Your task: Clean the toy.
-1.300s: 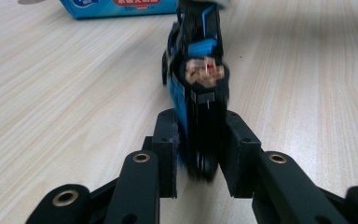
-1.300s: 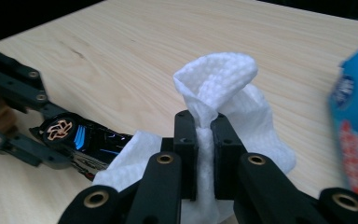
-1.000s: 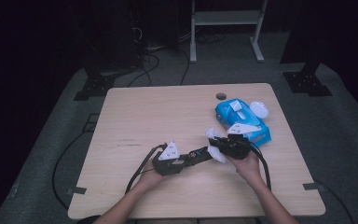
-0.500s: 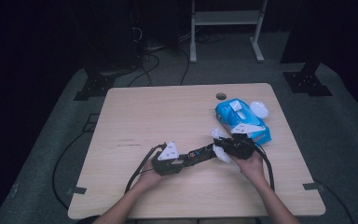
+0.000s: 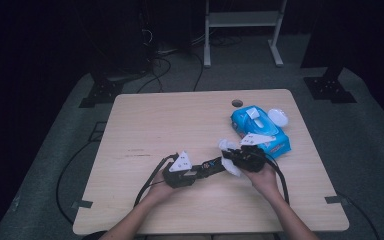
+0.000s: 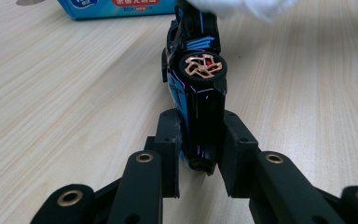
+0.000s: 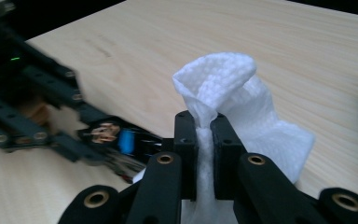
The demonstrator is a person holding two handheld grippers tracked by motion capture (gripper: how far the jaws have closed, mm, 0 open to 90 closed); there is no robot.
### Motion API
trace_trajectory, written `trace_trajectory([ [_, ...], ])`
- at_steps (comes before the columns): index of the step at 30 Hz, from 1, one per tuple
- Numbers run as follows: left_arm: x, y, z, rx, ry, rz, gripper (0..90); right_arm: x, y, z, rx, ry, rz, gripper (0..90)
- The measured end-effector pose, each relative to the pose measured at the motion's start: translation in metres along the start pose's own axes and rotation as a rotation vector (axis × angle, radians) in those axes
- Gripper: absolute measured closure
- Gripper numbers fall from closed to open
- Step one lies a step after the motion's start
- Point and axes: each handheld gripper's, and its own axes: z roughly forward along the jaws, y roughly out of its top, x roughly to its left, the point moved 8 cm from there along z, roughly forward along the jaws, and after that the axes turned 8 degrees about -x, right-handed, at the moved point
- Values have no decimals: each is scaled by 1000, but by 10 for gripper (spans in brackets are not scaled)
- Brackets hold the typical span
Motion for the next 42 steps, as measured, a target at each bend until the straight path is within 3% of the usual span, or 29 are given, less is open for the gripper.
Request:
trace_trajectory([
  [3, 0, 0, 0, 0, 1, 0, 712, -17, -3, -7, -3, -45, 30, 827],
  [5, 0, 0, 0, -1, 1, 0, 712, -18, -3, -7, -7, -39, 57, 827],
  [6, 0, 0, 0, 1, 1, 0, 712, -16, -3, -6, -6, -34, 47, 827],
  [10, 0, 1, 1, 2, 3, 4, 712, 12, 6, 4, -8, 43, 19, 827],
  [15, 0, 1, 1, 0, 1, 0, 713, 59, 13, 26, -2, 181, -15, 827],
  [18, 0, 0, 0, 3, 0, -1, 712, 72, 10, 37, 25, 196, -54, 826],
  [22, 0, 1, 0, 1, -1, 0, 712, 58, 7, 36, 37, 148, -64, 826],
  [24, 1, 0, 0, -1, -2, -2, 712, 43, 6, 27, 37, 100, -66, 826],
  [27, 0, 0, 0, 3, -1, 4, 712, 20, 2, 14, 37, 15, -113, 826],
  [31, 0, 1, 2, 1, 2, -1, 712, -3, -2, -3, 17, -31, -46, 826],
  [34, 0, 4, 4, 5, 3, 8, 708, -4, -5, -4, 8, -28, -27, 826],
  [40, 0, 17, 10, 41, 6, 27, 493, 3, -4, 2, 6, -10, -27, 827],
  [42, 2, 19, 15, 68, 19, 28, 370, 7, -4, 4, 4, 7, -10, 827],
])
